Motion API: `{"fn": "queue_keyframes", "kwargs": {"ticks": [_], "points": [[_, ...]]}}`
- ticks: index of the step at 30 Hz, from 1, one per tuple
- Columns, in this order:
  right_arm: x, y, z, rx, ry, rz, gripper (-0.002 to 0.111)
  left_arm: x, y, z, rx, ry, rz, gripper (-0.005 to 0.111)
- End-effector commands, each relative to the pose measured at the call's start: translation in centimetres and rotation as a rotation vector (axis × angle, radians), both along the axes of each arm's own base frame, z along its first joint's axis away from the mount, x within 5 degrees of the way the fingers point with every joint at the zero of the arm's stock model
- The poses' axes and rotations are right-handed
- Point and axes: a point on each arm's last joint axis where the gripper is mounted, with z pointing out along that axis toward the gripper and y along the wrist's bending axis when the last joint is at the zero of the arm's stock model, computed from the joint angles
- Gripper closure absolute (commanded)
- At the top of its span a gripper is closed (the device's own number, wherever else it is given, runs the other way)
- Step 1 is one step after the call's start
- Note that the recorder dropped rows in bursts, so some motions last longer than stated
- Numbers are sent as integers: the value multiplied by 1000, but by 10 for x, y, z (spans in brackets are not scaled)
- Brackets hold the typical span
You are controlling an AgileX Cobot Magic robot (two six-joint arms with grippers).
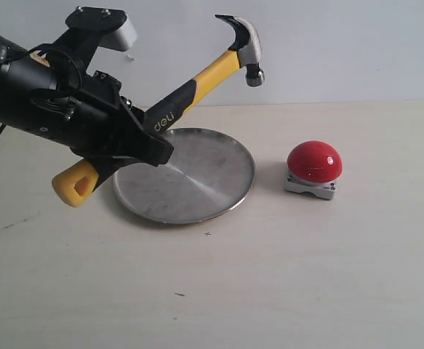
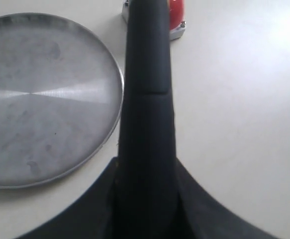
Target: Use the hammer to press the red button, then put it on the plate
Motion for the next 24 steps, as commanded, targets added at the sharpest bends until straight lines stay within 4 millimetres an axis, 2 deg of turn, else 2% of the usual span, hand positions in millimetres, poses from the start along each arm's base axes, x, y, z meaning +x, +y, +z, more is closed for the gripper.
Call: {"fn": "queue_keyframes", "kwargs": {"ticks": [1,5,12,19,24], "points": [[0,-1,-1,1,-4,-10,108,-5,-15,9,-60,-45,-9,107],[0,-1,-1,1,-4,-10,108,-4,-28,-5,-39,-17,-33,107],[0,-1,-1,1,-4,-10,108,11,-35,-30,18,2,-13,107],[0,-1,-1,0,-5,-10,108,28,-21,-15,234,-110,78,107],[0,-1,-1,0,-5,-10,108,40,-3,-2,358,-123,318,107]]}}
